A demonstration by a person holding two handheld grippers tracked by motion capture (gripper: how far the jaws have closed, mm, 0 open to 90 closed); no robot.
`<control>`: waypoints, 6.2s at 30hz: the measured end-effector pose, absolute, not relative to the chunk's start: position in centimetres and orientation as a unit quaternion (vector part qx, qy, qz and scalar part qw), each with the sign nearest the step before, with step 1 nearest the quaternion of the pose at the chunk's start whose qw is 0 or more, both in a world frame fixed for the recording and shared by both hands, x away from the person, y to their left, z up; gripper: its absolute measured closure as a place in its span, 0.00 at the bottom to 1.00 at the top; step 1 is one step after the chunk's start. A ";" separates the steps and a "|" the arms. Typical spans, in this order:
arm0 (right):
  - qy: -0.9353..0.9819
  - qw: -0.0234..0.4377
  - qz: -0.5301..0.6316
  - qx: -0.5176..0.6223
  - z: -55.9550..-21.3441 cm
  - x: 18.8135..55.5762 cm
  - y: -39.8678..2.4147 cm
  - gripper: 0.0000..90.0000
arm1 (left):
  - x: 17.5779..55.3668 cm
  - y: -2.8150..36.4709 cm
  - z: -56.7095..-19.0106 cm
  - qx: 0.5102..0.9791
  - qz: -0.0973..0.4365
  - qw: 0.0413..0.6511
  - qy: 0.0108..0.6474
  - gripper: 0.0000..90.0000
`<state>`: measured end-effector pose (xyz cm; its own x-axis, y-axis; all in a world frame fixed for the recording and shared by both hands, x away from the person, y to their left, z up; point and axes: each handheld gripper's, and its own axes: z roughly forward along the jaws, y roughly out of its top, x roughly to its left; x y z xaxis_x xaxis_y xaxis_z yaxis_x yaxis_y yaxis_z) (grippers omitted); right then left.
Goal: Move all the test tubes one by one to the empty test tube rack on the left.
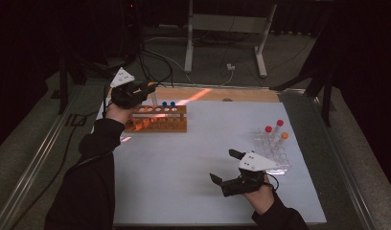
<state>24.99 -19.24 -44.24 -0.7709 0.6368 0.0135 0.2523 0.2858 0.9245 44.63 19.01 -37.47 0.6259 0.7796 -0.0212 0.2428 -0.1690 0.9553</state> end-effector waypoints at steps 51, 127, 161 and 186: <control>0.774 0.191 0.529 0.293 -44.0 25.3 -20.6 0.00 | 45.2 17.7 -44.0 0.752 0.209 0.494 0.382 0.51; 0.717 0.285 0.409 0.487 -47.2 32.1 -37.5 0.82 | 32.5 15.4 -43.6 0.780 0.096 0.574 0.232 0.01; 0.723 0.302 0.483 0.390 -40.6 28.3 -32.6 0.83 | 31.9 14.2 -43.2 0.793 0.088 0.561 0.220 0.01; 0.828 0.138 0.482 0.251 -45.0 27.5 -19.0 0.83 | 29.7 10.1 -43.3 0.814 0.033 0.554 0.169 0.10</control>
<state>27.49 -19.01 -44.99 -0.8356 0.5492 0.0126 0.2827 0.4102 0.8671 29.74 10.12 -43.35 0.9410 0.3113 -0.1329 0.2378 -0.3286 0.9140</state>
